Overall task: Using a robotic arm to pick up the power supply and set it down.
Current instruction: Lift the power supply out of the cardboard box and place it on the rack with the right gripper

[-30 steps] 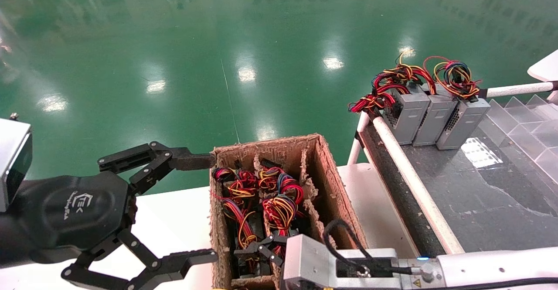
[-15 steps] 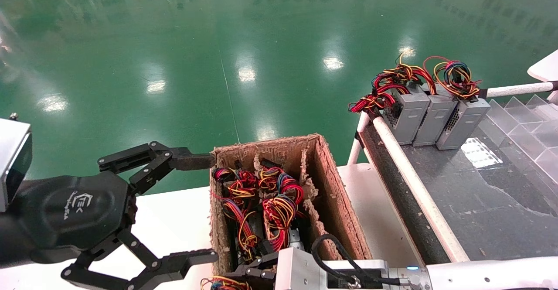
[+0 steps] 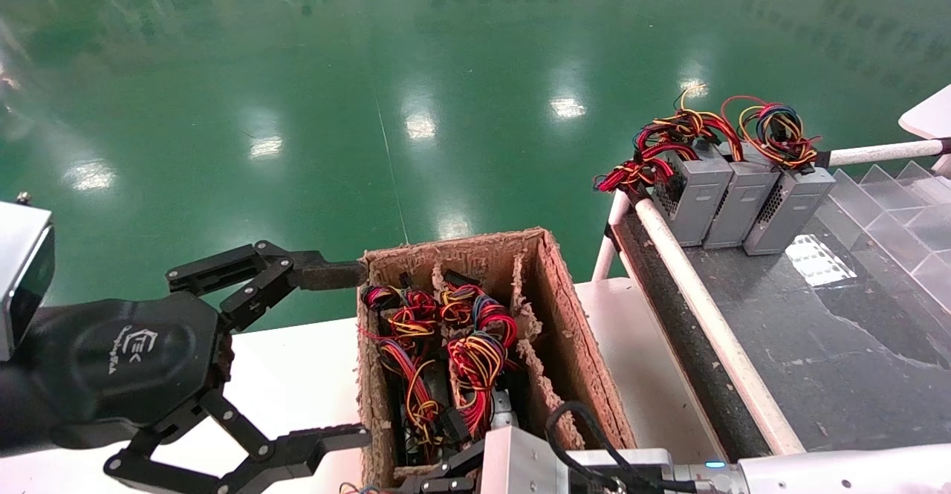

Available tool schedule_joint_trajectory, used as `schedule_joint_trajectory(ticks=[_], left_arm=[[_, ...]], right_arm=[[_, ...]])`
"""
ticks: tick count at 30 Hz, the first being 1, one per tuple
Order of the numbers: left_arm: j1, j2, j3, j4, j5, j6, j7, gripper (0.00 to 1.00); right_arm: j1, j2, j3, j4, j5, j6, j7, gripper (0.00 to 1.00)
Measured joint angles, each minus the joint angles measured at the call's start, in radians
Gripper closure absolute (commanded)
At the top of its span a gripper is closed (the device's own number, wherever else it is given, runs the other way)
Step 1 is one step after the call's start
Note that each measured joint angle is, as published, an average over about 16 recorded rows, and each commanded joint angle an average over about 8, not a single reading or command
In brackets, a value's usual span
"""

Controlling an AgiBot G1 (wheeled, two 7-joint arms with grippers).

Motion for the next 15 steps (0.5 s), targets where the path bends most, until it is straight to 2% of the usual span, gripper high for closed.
schedule_joint_trajectory(ticks=[15], left_arm=[[0.0,0.0,0.001,0.0,-0.001,0.0,0.0,0.0]], right_arm=[[0.051,0.048,0.074,0.006,0.167,-0.09,0.022,1.0]])
